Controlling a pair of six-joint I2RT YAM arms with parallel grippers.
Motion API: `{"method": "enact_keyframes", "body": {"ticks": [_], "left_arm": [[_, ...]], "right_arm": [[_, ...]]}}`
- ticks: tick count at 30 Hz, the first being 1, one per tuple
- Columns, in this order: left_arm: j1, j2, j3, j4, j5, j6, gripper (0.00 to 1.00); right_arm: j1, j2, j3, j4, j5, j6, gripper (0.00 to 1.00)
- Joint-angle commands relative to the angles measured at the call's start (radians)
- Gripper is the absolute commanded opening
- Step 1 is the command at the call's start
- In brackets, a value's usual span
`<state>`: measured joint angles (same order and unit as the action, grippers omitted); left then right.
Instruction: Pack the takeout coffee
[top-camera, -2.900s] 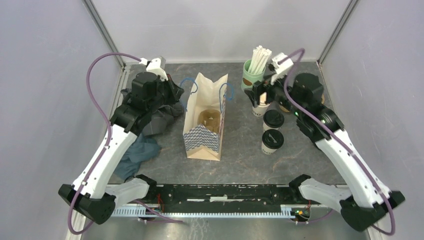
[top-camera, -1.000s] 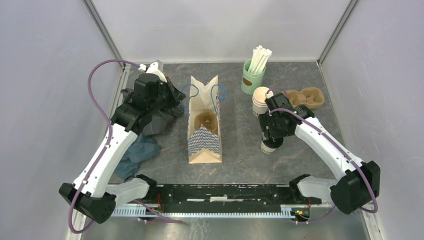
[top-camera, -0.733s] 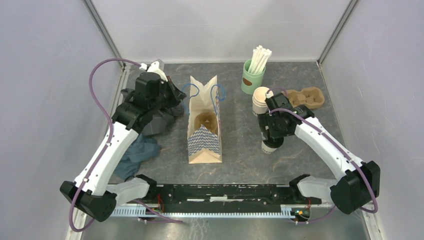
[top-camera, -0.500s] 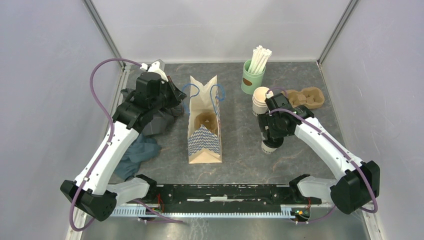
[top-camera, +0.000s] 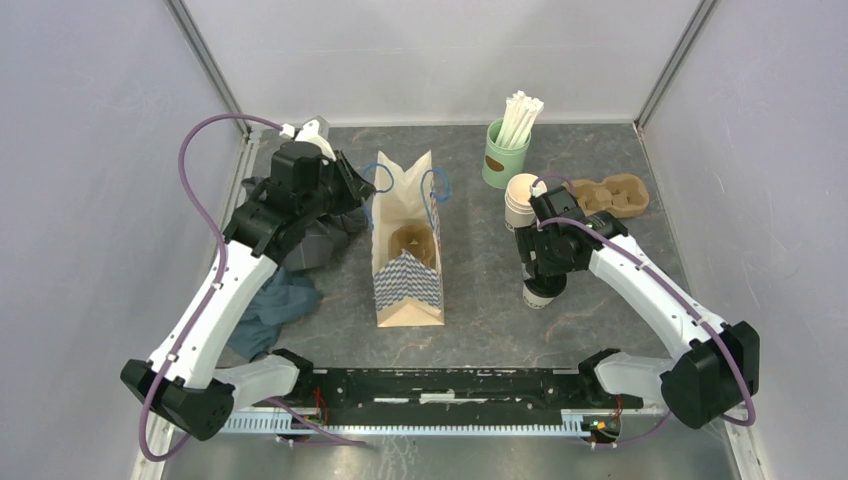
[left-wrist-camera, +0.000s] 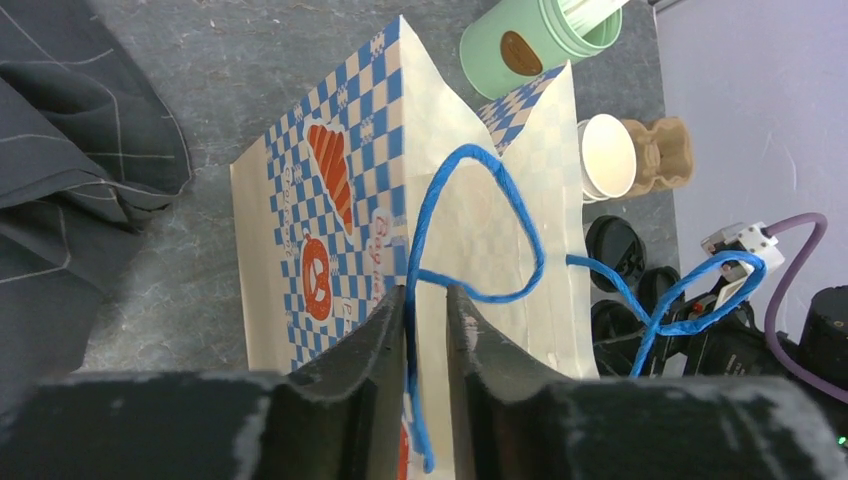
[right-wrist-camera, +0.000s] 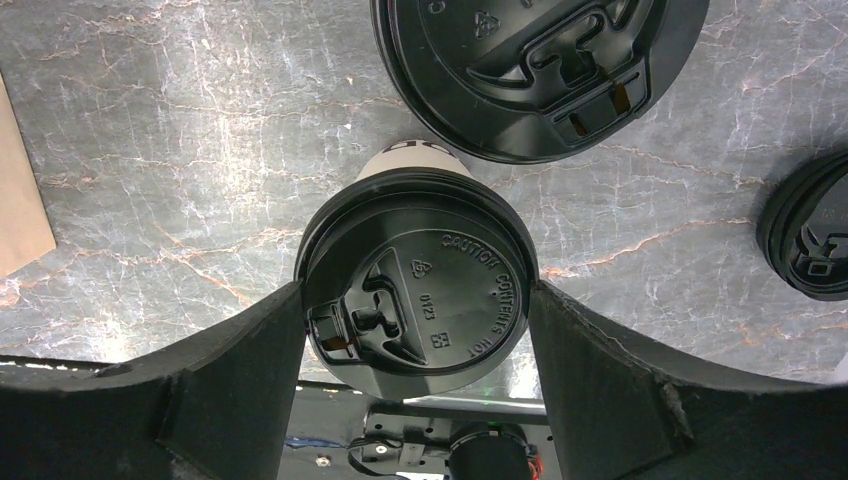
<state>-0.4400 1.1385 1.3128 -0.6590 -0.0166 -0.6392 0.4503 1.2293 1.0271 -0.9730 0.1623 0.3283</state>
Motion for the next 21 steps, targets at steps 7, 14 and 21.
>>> {"method": "enact_keyframes", "body": {"ticks": [7, 14, 21], "left_arm": [[0.000, -0.021, 0.113, -0.174, 0.096, -0.036, 0.74], [-0.058, 0.025, 0.145, -0.272, 0.091, -0.016, 0.99], [-0.158, 0.130, 0.185, -0.362, -0.143, 0.045, 0.71]], "right_arm": [[-0.002, -0.021, 0.025, 0.003, -0.018, -0.045, 0.79], [-0.002, -0.071, 0.042, 0.025, -0.048, -0.157, 0.80], [-0.003, -0.080, 0.085, 0.011, -0.126, -0.217, 0.79]]}}
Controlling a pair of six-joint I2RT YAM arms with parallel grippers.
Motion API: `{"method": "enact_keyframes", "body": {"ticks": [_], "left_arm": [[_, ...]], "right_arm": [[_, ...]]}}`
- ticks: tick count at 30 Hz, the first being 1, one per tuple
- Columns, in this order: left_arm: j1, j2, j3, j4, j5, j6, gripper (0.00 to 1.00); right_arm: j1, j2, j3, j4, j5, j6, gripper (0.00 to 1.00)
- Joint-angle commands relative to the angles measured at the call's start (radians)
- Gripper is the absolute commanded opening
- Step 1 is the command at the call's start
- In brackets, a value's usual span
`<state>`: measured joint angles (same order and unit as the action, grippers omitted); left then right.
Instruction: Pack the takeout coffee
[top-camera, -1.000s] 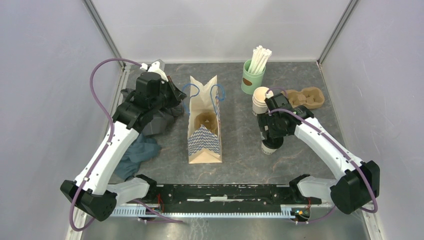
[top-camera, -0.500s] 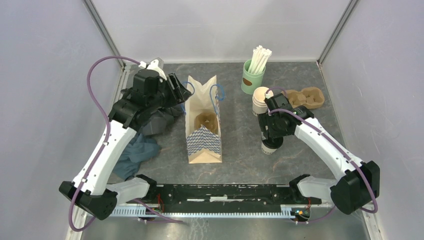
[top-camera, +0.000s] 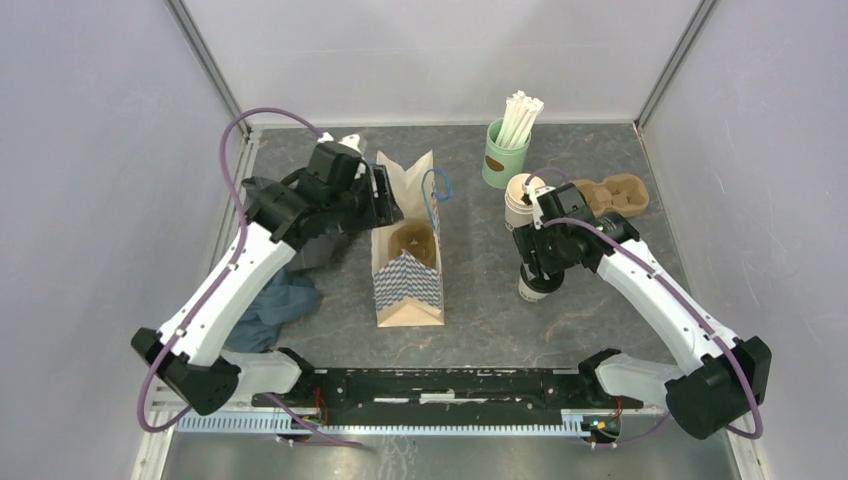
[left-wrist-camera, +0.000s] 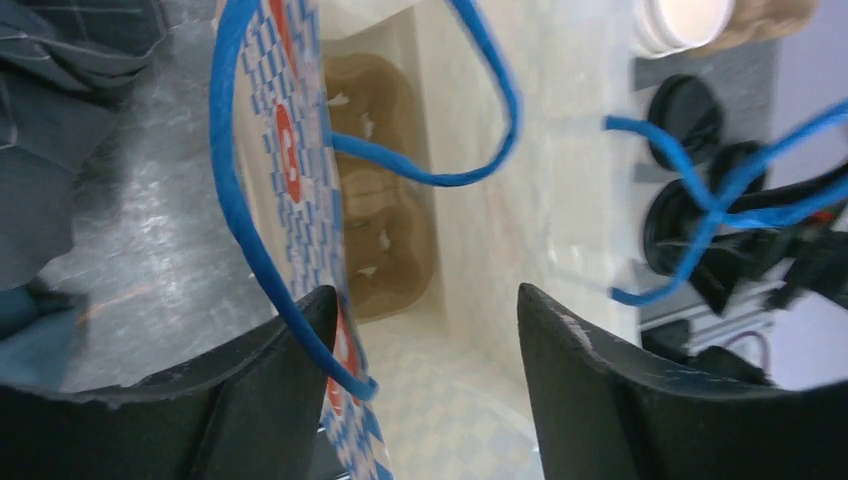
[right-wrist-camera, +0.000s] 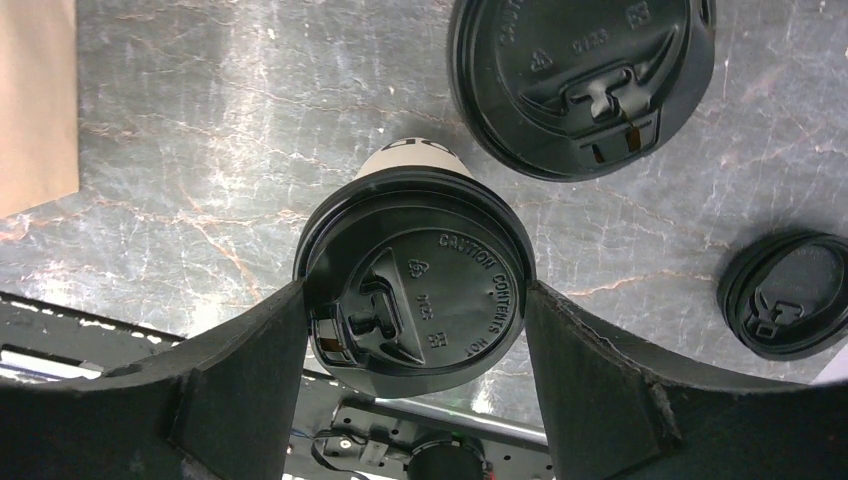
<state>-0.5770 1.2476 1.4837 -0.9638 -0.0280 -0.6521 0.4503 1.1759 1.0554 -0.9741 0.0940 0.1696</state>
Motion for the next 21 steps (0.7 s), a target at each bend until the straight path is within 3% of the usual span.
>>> {"method": "enact_keyframes", "body": {"ticks": [1, 7, 12, 16, 21], "left_arm": [[-0.022, 0.025, 0.008, -0.038, -0.130, 0.089, 0.66], [-0.021, 0.085, 0.044, 0.011, -0.095, 0.321, 0.36], [-0.022, 0.028, 0.009, 0.134, 0.079, 0.524, 0.16], [-0.022, -0.044, -0.040, 0.213, 0.253, 0.752, 0.12], [-0.020, -0.081, -0.086, 0.237, 0.268, 0.912, 0.05]], "right_arm": [[-0.003, -0.030, 0.063, 0.011, -0.072, -0.069, 0.79], [-0.003, -0.084, 0.117, 0.034, -0.141, -0.137, 0.78], [-0.003, -0.109, 0.158, 0.066, -0.187, -0.158, 0.77], [-0.004, -0.130, 0.172, 0.091, -0.218, -0.162, 0.76], [-0.003, -0.142, 0.199, 0.096, -0.245, -0.162, 0.76]]}}
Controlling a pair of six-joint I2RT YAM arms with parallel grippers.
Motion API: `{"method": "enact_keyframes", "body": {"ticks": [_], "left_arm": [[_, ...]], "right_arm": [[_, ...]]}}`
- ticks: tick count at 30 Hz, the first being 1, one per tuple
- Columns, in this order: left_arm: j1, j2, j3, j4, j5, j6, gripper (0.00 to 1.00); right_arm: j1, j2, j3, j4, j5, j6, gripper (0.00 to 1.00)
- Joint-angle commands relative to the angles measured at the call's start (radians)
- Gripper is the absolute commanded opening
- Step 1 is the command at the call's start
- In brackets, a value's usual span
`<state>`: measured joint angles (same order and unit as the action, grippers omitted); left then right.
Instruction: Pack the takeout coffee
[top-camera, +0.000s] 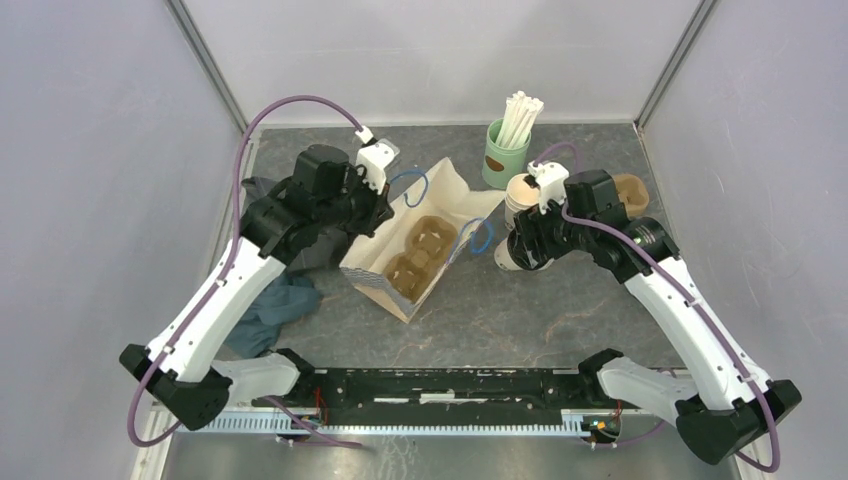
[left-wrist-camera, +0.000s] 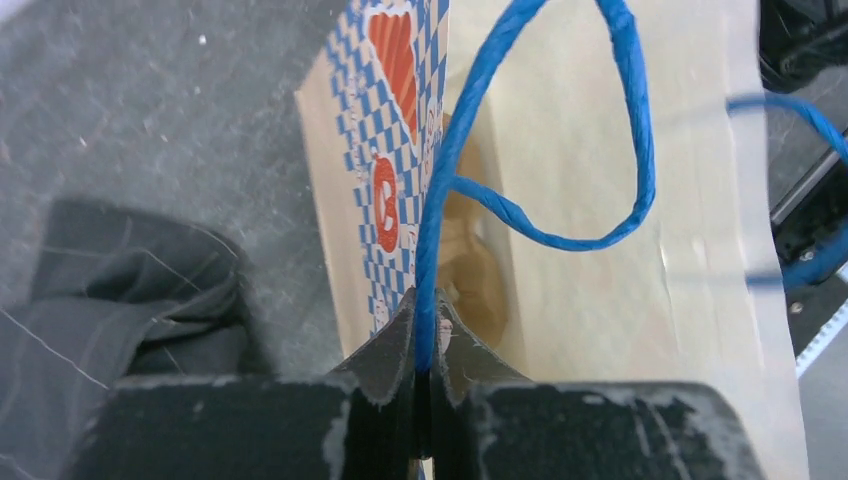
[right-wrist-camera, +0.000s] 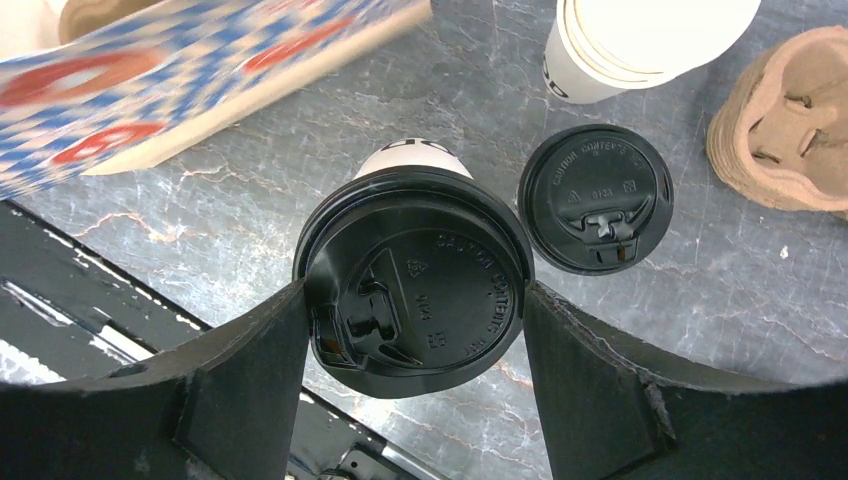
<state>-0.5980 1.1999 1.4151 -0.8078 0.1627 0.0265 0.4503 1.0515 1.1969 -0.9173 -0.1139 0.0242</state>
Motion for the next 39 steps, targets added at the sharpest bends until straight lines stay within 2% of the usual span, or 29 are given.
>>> {"method": "enact_keyframes", "body": {"ticks": [1, 5, 6, 10, 13, 16, 18, 19, 20, 23, 28, 32, 39], "left_arm": [[0.001, -0.027, -0.020, 0.074, 0.068, 0.248, 0.07], [0.003, 0.007, -0.021, 0.066, -0.032, 0.211, 0.08], [0.004, 0.018, -0.009, 0.064, -0.090, 0.169, 0.13], [0.003, 0.100, 0.154, -0.058, -0.347, -0.094, 0.75], [0.006, 0.155, 0.385, -0.235, -0.446, -0.309, 0.99], [0.005, 0.185, 0.567, -0.450, -0.490, -0.520, 1.00], [0.006, 0.175, 0.624, -0.590, -0.501, -0.667, 1.00], [0.006, 0.164, 0.626, -0.648, -0.500, -0.733, 1.00], [0.006, 0.134, 0.593, -0.657, -0.439, -0.767, 1.00], [0.005, 0.020, 0.418, -0.654, -0.314, -0.944, 1.00], [0.005, -0.057, 0.275, -0.658, -0.307, -1.010, 1.00], [0.006, -0.036, 0.187, -0.643, -0.347, -1.026, 1.00], [-0.006, 0.079, 0.198, -0.590, -0.429, -1.009, 0.93]], "right_arm": [[-0.003, -0.018, 0.066, 0.035, -0.036, -0.017, 0.76], [-0.003, -0.019, 0.090, 0.019, -0.026, -0.016, 0.75], [-0.003, -0.018, 0.096, 0.014, -0.021, -0.016, 0.75], [-0.003, -0.017, 0.126, 0.002, 0.010, -0.013, 0.75], [-0.002, -0.012, 0.157, -0.015, 0.064, 0.000, 0.75], [-0.003, 0.000, 0.191, -0.036, 0.131, 0.005, 0.75], [-0.003, 0.005, 0.206, -0.039, 0.161, 0.002, 0.75], [-0.003, 0.007, 0.209, -0.040, 0.170, -0.002, 0.75], [-0.003, 0.007, 0.211, -0.038, 0.176, -0.004, 0.75], [-0.003, 0.011, 0.212, -0.027, 0.175, -0.016, 0.75], [-0.003, 0.004, 0.201, -0.003, 0.171, -0.016, 0.75], [-0.003, 0.003, 0.186, -0.002, 0.166, -0.017, 0.76], [-0.004, -0.008, 0.177, -0.005, 0.164, -0.044, 0.75]]}}
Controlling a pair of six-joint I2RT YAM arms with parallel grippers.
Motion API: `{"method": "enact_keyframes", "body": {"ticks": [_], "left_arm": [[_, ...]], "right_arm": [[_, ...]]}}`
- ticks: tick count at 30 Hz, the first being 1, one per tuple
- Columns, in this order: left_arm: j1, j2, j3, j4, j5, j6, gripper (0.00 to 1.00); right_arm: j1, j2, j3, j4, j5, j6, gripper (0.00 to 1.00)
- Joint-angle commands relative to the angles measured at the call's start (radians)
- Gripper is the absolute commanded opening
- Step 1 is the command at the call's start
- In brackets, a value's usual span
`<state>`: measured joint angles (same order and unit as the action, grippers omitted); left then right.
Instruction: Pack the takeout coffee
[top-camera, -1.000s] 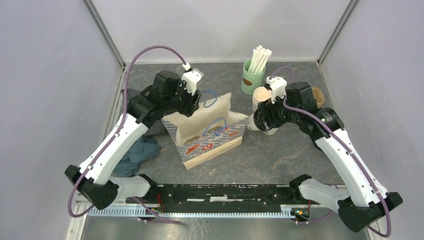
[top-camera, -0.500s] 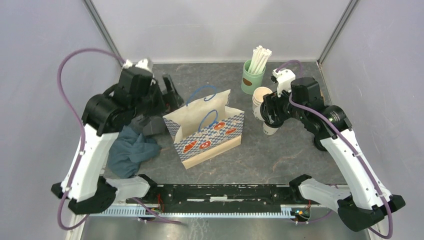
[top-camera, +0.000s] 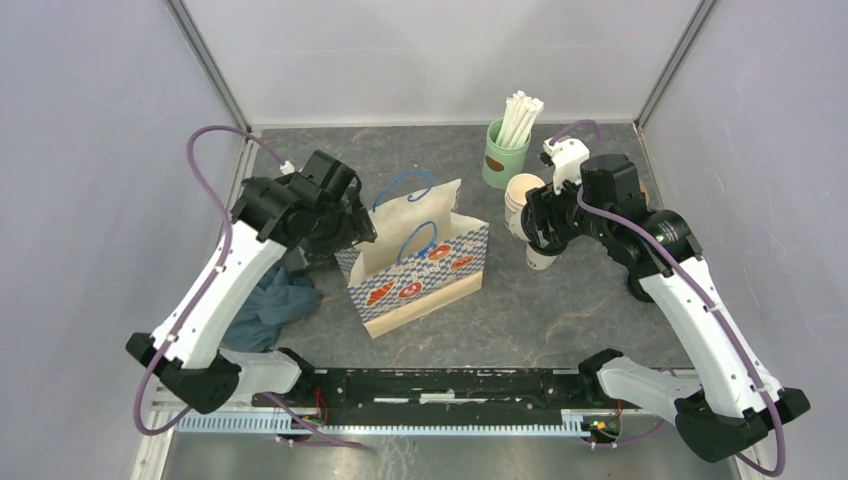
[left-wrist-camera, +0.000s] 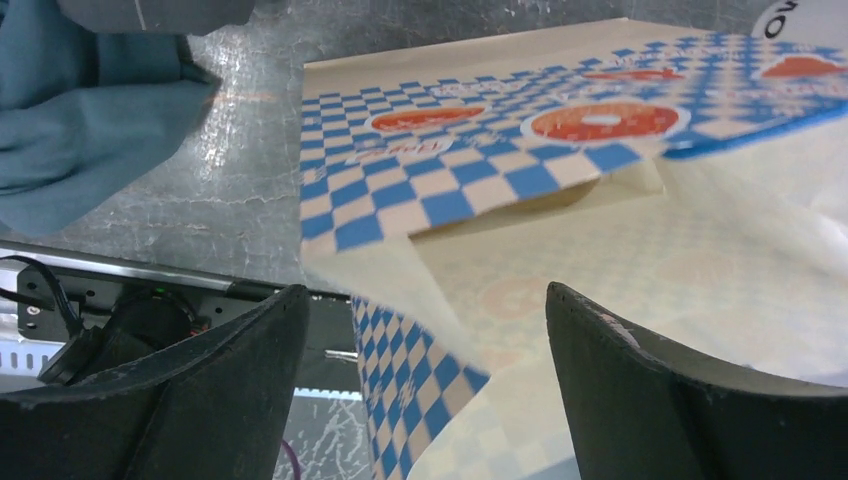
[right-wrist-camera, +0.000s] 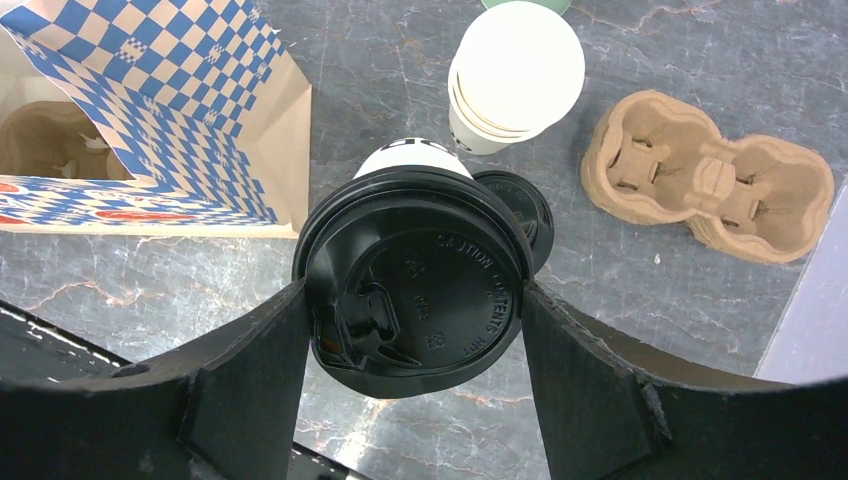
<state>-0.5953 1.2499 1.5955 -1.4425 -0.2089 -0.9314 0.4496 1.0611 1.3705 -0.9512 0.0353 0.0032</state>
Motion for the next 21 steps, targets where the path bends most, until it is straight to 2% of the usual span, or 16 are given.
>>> {"method": "enact_keyframes", "body": {"ticks": [1, 5, 10, 14, 17, 21], "left_arm": [[-0.020, 0.037, 0.010, 0.042, -0.066, -0.063, 0.91], [-0.069, 0.052, -0.026, 0.022, -0.107, -0.109, 0.80], [-0.115, 0.067, -0.022, 0.010, -0.157, -0.135, 0.58], [-0.130, 0.085, -0.027, 0.041, -0.178, -0.097, 0.40], [-0.130, 0.081, -0.027, 0.087, -0.208, -0.051, 0.21], [-0.130, 0.062, -0.032, 0.178, -0.216, 0.022, 0.11]], "right_arm": [[-0.003, -0.015, 0.008, 0.031, 0.015, -0.024, 0.75], [-0.002, -0.012, 0.025, 0.030, 0.020, -0.024, 0.75], [-0.002, -0.008, 0.041, 0.035, 0.036, -0.024, 0.75], [-0.003, -0.008, 0.050, 0.034, 0.043, -0.038, 0.75], [-0.003, -0.003, 0.079, 0.020, 0.044, -0.057, 0.75], [-0.002, -0.009, 0.133, 0.002, 0.063, -0.106, 0.75]]}}
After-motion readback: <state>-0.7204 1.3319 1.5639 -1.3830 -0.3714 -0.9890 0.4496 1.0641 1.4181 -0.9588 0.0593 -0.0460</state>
